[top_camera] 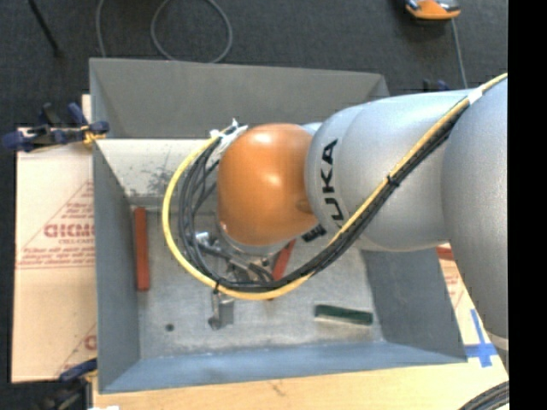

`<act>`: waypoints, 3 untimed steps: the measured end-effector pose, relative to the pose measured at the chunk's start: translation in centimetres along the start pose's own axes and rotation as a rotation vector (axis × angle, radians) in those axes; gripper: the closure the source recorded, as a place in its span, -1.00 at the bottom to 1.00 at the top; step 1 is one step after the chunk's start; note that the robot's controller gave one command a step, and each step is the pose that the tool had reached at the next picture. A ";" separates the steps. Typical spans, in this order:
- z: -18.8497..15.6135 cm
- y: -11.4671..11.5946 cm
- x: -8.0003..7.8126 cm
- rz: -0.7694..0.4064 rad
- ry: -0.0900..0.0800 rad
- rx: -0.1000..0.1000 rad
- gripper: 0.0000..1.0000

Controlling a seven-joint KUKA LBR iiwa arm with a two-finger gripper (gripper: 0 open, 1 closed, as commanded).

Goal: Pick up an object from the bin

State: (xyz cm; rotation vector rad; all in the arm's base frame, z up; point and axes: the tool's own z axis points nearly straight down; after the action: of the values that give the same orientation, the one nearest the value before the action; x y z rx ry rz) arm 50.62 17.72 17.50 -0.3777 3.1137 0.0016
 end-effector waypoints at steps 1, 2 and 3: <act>-4.1 -7.7 -6.3 0.014 -0.006 0.005 -1.00; 10.4 -10.1 -7.2 -0.106 0.004 0.001 -1.00; 10.3 -16.3 -9.9 -0.070 -0.005 0.004 -1.00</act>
Offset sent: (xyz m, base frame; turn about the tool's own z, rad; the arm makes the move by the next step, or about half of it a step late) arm 0.0742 -0.0539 0.0375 0.0052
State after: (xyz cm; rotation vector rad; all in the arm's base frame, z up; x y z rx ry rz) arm 64.19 4.29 7.24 -0.4853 3.0930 -0.0038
